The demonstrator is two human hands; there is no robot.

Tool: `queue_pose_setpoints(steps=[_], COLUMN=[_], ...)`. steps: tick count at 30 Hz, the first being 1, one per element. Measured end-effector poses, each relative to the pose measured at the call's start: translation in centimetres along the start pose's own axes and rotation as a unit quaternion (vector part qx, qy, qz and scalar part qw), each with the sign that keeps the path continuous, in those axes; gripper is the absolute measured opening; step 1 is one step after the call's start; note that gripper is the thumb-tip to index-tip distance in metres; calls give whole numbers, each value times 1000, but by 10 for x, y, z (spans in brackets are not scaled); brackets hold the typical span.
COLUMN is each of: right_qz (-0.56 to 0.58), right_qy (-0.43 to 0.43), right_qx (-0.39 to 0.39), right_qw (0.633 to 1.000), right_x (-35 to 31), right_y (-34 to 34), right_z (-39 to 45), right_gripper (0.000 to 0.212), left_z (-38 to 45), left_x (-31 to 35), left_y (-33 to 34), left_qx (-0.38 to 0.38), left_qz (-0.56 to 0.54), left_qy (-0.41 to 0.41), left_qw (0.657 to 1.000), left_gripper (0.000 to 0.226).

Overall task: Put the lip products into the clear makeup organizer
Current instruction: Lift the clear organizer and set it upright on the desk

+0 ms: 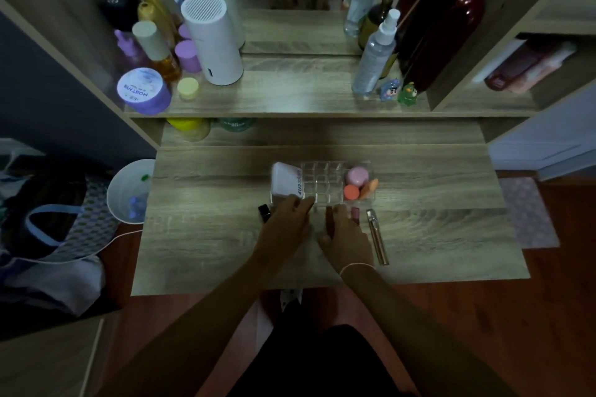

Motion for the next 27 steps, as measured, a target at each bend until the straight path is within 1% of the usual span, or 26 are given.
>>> queue_pose_setpoints(steps=[2,4,6,10,14,17,18,21,22,24,27], right_qz=[17,32,33,71,102,136,140,130,126,122,103], right_qy=[-20,-36,-53,-87,-77,-73,-74,-113,-122,-126,-129], right_qx=[-7,-22,-27,18,69,92,99,130,132,120,103], right_qw=[1000,999,998,993,989,984,982,976,976,977,981], right_x=[-4,-9,-12,-24,-35,-44,-47,-58,-60,-62,-59], right_y=[-4,-9,-15,-34,-53,-65,-69,-76,-76,-71,-63], right_z=[-3,-3,0,14,39,62,70,86,90,97,104], right_gripper=[60,72,72,67,60,72,67,27,21,19,18], left_z=[4,13,22,43,67,80,84,89,90,90,91], left_x=[7,8,12,22,23,20,19,16,15,13,12], left_y=[-10,-20,-32,-54,-74,-79,-79,-75,-73,-69,-61], left_qx=[32,55,81,130,164,171,171,166,164,157,139], left_qz=[-16,-40,-60,-84,-167,-201,-209,-195,-183,-167,-151], left_qy=[23,16,25,37,-9,-35,-35,-19,-14,-11,0], left_qw=[999,998,995,987,972,964,962,967,969,973,979], left_gripper=[33,32,30,31,40,44,41,26,22,18,20])
Point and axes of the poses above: each hand's wrist, its own z-axis towards the middle knuckle, its own y-axis out of the palm, x = y × z, the point moved 9 cm from there along z, towards the middle knuckle, and after that the axes turned 9 degrees about x, right-handed, at the moved point
